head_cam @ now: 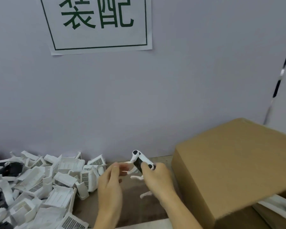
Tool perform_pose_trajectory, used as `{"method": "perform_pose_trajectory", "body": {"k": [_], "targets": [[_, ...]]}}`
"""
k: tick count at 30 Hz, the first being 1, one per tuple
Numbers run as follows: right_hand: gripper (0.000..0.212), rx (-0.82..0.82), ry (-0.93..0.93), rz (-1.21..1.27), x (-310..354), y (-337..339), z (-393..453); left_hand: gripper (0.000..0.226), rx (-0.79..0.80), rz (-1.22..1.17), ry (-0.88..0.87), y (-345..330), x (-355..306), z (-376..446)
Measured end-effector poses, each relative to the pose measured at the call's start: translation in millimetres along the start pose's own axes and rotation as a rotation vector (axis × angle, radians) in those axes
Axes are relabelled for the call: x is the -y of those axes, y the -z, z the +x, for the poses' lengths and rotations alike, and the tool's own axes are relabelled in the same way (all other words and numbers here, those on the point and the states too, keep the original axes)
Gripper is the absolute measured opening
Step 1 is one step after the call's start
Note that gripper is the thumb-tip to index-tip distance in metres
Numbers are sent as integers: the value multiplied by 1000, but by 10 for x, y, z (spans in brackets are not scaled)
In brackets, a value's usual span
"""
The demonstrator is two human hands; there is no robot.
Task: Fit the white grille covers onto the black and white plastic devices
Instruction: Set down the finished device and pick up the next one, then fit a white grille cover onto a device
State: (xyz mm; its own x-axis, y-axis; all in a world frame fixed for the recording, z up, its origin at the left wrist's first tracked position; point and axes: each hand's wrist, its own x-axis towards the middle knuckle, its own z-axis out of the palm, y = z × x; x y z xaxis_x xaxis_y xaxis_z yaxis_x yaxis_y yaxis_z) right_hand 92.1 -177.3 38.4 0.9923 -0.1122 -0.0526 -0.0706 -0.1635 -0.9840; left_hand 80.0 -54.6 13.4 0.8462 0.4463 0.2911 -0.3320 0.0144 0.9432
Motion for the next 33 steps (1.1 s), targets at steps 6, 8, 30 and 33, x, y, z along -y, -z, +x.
{"method": "perform_pose_trajectory", "body": {"k": [6,8,30,33], "targets": [[26,-57,152,853,699,813,31,34,-79,-77,98,27,42,64],[30,-91,332,1134,859,1255,8,34,-63,-70,96,11,54,77],[22,201,320,-263,-388,-305,131,41,255,1653,-2,861,-905,1260],[21,212,309,-261,-406,-317,146,59,204,1915,258,1439,-854,1683]]}}
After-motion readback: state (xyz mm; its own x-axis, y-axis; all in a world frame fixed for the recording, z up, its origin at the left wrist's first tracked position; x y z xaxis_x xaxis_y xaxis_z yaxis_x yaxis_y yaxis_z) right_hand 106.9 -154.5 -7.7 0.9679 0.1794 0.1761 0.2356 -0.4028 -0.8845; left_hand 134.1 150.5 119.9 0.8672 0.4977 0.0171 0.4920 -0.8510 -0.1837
